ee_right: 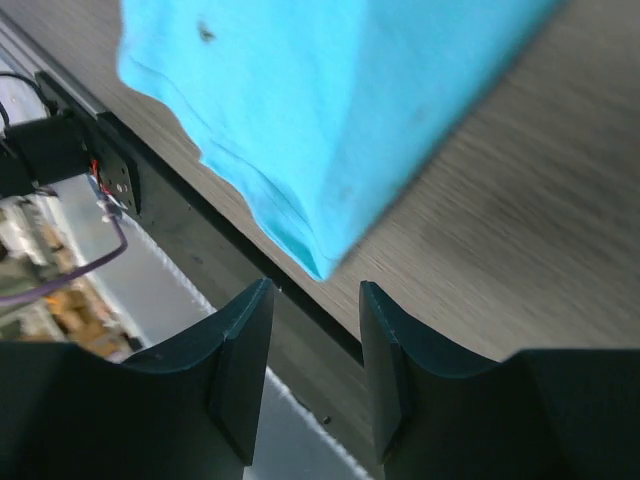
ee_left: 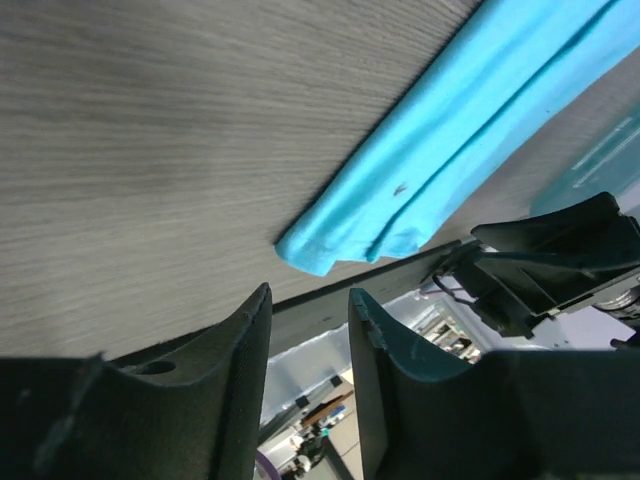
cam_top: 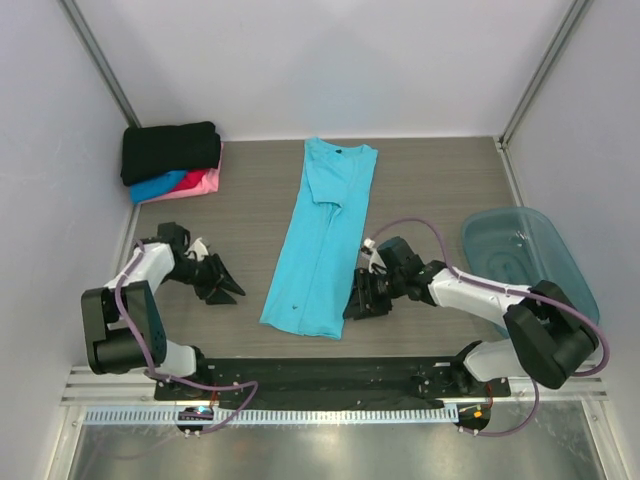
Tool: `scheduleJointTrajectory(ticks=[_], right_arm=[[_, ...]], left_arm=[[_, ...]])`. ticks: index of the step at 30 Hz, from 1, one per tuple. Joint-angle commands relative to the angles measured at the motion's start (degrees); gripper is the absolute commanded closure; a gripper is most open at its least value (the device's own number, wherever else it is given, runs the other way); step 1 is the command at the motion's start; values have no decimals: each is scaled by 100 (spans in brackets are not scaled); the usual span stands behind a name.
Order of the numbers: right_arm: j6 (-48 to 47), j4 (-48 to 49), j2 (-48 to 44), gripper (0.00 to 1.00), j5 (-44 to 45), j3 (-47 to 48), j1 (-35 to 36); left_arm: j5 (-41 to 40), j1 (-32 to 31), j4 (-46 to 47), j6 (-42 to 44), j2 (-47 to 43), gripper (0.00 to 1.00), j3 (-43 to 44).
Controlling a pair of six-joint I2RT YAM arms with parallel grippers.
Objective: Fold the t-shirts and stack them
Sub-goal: Fold the tshirt
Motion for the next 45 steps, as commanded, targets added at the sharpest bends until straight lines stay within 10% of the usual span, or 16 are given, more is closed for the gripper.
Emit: scheduleJointTrajectory(ticks=[1, 17, 33, 37, 41, 45], right_arm=[[1376, 736, 13, 55, -465, -380, -279], [2520, 2055, 1155, 55, -325, -760, -87], [2590, 1405, 1314, 55, -96, -733, 449], [2643, 1449, 1481, 55, -52, -698, 651], [2608, 1353, 1482, 61, -26, -654, 687], [2485, 1027, 1271, 76, 97, -777, 608]], left_arm=[[-240, -350, 541, -226, 121, 63, 62], [-856, -1246, 453, -350, 1422, 64, 317], [-768, -1916, 550, -358, 1791, 68, 316], [-715, -1968, 603, -350, 1852, 73, 361], [-601, -2065, 646, -341, 1879, 100, 352], [-540, -2074, 655, -341, 1756, 100, 282]])
